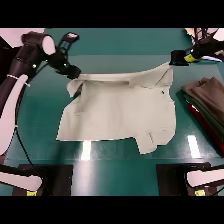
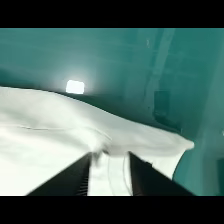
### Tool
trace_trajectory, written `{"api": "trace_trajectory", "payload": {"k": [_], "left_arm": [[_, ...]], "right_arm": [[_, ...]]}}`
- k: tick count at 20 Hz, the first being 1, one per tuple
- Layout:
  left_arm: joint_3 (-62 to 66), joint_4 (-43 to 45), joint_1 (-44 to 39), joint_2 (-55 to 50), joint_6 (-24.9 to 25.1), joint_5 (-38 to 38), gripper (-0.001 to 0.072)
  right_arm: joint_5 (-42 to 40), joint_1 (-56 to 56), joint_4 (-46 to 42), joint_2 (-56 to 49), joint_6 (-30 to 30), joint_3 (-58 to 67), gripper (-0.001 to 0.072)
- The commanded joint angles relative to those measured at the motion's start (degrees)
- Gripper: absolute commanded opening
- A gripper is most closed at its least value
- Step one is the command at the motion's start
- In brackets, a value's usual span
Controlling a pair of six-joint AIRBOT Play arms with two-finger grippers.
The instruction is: Fold the shirts.
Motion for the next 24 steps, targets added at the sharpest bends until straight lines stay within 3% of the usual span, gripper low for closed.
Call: {"api": "trace_trajectory", "payload": {"k": [1, 4, 8, 11, 17, 24], "left_arm": [[1.5, -3.3, 6.7, -1.1, -0.5, -3.8, 0.0503], [1.8, -5.7, 11.8, -0.2, -0.5, -8.2, 0.0503], [-3.4, -16.6, 19.8, 4.3, 1.5, -11.3, 0.0503], [-17.1, -22.0, 24.2, 11.6, 4.3, -10.3, 0.0503], [-49.4, -23.7, 30.4, 27.0, 9.7, -5.2, 0.0503], [-66.7, -27.5, 33.8, 28.8, 11.8, -1.5, 0.0503]], "right_arm": [[1.4, 0.5, -0.3, -4.1, 0.1, 6.2, 0.0329], [4.7, 0.5, -0.3, -2.8, 0.0, 8.7, 0.0327], [7.0, 0.5, -0.3, 2.5, -0.6, 5.5, 0.0327], [6.2, 0.5, -0.3, 7.2, -1.3, -0.1, 0.0327], [2.9, 0.5, -0.3, 14.6, -1.7, -12.3, 0.0326], [-1.1, 0.5, 4.4, 18.7, -1.7, -17.7, 0.0326]]}}
